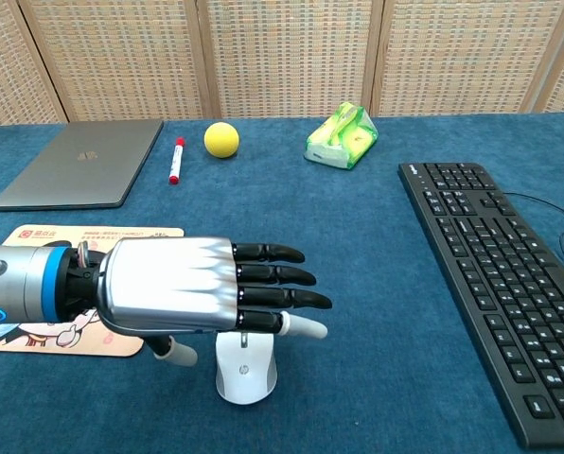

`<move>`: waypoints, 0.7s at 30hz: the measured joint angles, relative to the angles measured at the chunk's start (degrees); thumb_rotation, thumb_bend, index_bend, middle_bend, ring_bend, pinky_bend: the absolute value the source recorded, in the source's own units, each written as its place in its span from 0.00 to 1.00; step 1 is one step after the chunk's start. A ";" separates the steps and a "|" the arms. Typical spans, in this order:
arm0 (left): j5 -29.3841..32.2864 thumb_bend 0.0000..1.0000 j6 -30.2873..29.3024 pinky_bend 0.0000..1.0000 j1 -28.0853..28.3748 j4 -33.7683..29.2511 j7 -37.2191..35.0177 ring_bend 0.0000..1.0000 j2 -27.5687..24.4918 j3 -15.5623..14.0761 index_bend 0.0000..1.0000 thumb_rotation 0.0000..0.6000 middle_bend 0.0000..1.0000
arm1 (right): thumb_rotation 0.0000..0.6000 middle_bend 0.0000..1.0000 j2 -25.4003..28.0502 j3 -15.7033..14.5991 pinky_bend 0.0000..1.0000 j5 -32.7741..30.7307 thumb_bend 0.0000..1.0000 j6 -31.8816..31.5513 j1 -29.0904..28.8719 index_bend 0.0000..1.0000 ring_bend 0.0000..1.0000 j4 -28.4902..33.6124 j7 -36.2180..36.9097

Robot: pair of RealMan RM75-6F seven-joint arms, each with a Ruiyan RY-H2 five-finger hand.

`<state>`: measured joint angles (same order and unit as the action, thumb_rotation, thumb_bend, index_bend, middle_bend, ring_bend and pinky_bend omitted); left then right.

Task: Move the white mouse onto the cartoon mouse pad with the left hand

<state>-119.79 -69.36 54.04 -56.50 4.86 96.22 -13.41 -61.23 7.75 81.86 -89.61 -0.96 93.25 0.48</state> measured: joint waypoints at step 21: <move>-1.86 0.21 2.13 0.24 4.19 2.78 -5.88 0.12 1.14 -2.89 0.17 1.00 0.06 | 1.00 0.00 0.02 0.23 0.00 -0.75 0.00 0.35 -0.07 0.05 0.00 -0.23 0.27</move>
<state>-121.65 -67.23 58.23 -53.72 -1.02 97.36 -16.29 -61.21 7.97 81.11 -89.26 -1.03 93.02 0.75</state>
